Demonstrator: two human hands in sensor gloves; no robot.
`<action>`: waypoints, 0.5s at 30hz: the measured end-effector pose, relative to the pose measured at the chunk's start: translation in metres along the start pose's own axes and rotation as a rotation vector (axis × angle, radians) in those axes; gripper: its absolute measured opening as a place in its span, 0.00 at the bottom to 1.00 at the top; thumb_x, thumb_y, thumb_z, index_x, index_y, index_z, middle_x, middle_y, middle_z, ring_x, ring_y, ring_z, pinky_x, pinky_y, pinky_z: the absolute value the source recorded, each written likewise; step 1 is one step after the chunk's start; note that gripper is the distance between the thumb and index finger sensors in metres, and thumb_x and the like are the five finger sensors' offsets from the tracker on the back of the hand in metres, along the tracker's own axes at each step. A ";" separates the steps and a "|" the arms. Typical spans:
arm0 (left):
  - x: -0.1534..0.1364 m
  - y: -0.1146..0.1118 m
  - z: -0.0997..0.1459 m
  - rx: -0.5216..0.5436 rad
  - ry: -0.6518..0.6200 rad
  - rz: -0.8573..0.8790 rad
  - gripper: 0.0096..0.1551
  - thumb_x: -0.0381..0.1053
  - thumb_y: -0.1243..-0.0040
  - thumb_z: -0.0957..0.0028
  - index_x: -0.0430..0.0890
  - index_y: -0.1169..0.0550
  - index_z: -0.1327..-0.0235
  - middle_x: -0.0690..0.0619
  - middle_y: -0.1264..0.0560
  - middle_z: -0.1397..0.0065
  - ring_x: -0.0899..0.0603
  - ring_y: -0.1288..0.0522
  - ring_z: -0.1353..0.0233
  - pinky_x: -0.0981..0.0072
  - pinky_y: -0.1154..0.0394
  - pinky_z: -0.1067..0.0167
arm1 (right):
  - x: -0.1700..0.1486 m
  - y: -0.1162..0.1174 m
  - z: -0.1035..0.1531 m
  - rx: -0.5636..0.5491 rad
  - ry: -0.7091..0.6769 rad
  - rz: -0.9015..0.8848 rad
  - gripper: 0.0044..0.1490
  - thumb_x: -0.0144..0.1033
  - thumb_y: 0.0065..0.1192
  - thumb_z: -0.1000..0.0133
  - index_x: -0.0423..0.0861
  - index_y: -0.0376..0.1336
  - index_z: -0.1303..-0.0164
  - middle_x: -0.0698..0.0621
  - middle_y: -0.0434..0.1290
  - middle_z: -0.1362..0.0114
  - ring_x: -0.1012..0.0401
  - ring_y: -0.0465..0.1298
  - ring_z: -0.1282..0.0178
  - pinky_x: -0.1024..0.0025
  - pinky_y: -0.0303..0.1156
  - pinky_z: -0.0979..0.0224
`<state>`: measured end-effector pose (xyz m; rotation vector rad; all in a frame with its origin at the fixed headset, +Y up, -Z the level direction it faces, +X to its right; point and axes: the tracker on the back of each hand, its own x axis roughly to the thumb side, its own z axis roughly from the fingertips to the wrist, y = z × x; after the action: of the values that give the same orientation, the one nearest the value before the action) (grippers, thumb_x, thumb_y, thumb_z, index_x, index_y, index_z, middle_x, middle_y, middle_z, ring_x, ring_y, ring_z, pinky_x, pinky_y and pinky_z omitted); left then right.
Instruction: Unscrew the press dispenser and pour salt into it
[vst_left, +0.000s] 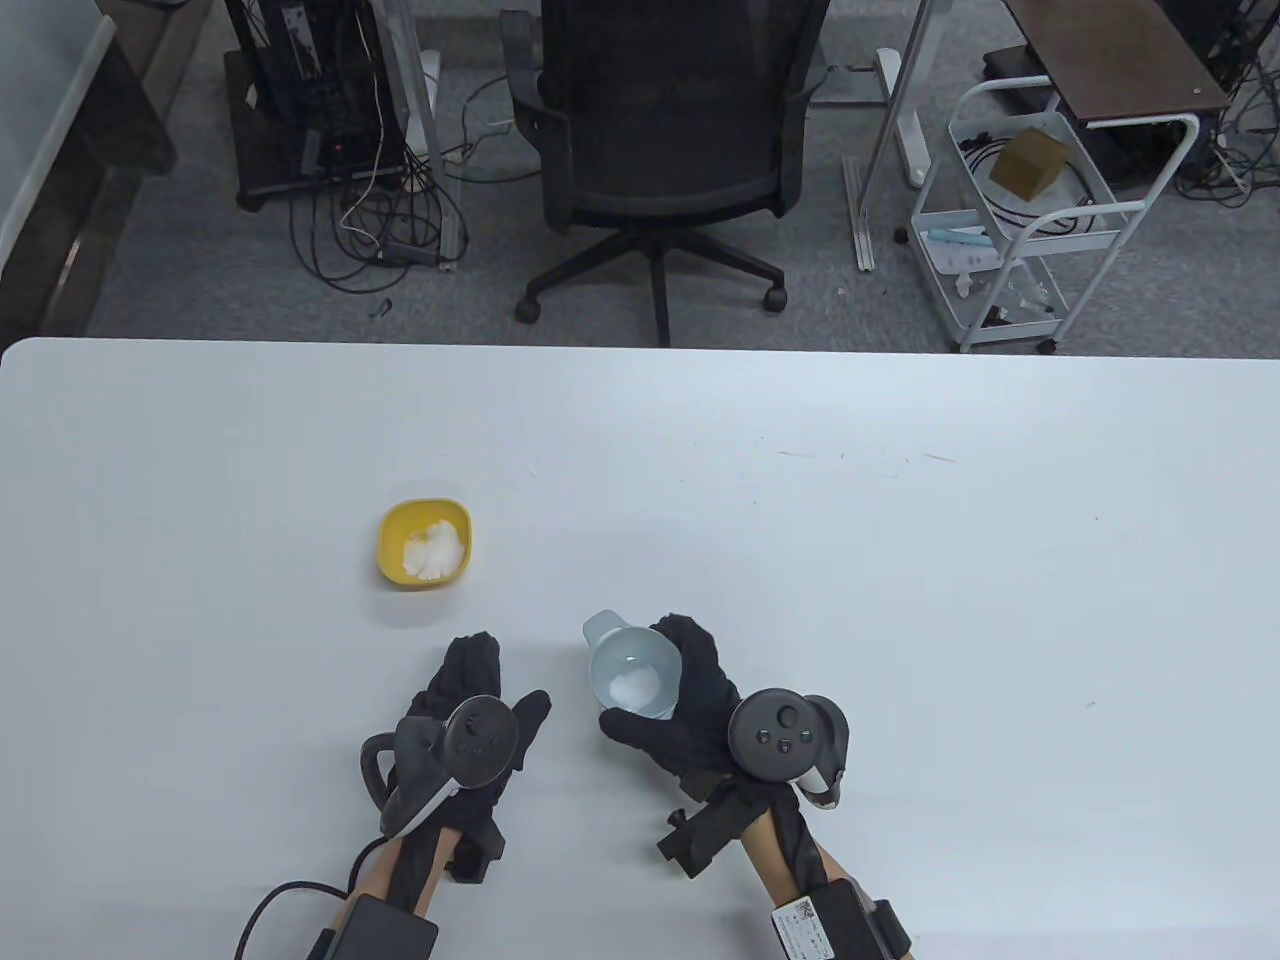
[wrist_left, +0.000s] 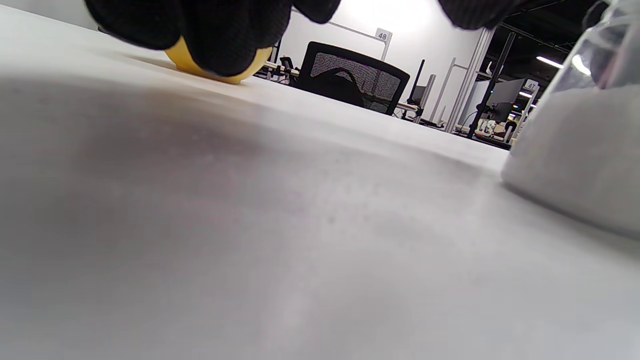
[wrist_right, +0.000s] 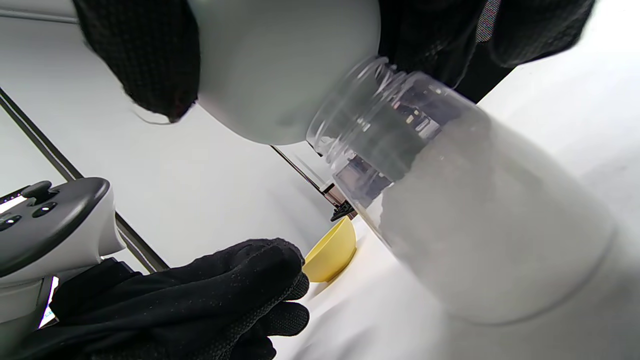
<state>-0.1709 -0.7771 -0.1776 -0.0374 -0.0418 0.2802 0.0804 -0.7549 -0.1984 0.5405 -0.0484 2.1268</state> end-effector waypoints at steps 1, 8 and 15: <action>0.000 0.000 0.000 0.000 0.000 0.000 0.58 0.69 0.52 0.38 0.27 0.46 0.12 0.20 0.39 0.16 0.22 0.30 0.24 0.27 0.33 0.34 | 0.000 0.000 0.000 -0.003 0.000 -0.002 0.71 0.57 0.67 0.41 0.19 0.37 0.18 0.20 0.55 0.19 0.30 0.64 0.25 0.23 0.59 0.32; 0.000 0.000 0.000 -0.002 -0.001 0.001 0.59 0.69 0.52 0.38 0.27 0.46 0.12 0.20 0.39 0.16 0.22 0.30 0.24 0.27 0.33 0.33 | 0.002 -0.001 0.000 -0.015 0.000 0.005 0.70 0.56 0.67 0.40 0.17 0.37 0.19 0.20 0.56 0.20 0.30 0.65 0.26 0.24 0.59 0.32; 0.000 -0.001 0.000 -0.003 -0.001 0.003 0.59 0.69 0.52 0.38 0.27 0.46 0.12 0.20 0.39 0.16 0.22 0.30 0.24 0.26 0.33 0.34 | 0.007 -0.005 0.000 -0.032 -0.010 -0.005 0.71 0.56 0.67 0.40 0.17 0.37 0.19 0.20 0.56 0.20 0.30 0.65 0.26 0.24 0.59 0.32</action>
<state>-0.1704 -0.7776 -0.1777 -0.0401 -0.0433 0.2832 0.0811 -0.7462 -0.1968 0.5315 -0.0868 2.1147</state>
